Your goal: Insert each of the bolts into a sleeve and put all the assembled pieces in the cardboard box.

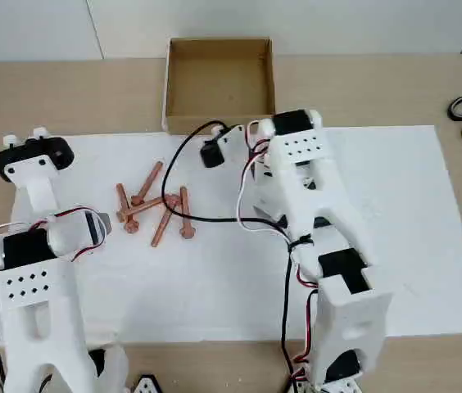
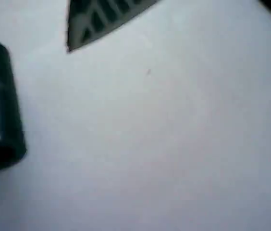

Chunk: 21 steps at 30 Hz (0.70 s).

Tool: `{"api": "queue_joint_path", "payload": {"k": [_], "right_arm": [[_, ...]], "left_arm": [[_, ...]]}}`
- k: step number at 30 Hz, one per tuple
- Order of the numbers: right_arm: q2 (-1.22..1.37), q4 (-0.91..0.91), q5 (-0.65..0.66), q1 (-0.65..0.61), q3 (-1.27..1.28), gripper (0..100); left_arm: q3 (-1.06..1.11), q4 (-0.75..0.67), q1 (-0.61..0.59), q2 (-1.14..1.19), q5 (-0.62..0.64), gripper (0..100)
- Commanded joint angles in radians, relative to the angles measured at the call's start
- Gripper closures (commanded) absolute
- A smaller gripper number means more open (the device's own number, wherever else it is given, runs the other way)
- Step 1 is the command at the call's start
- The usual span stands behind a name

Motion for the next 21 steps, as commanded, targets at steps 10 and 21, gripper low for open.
{"api": "queue_joint_path", "payload": {"k": [10, 21], "right_arm": [[0.094, -0.022, 0.017, -0.039, -0.040, 82.3], [0.208, -0.047, 0.021, 0.013, -0.043, 82.3]], "left_arm": [[-0.004, 0.000, -0.005, 0.002, 0.008, 80], [-0.002, 0.000, -0.005, 0.002, 0.008, 80]]}}
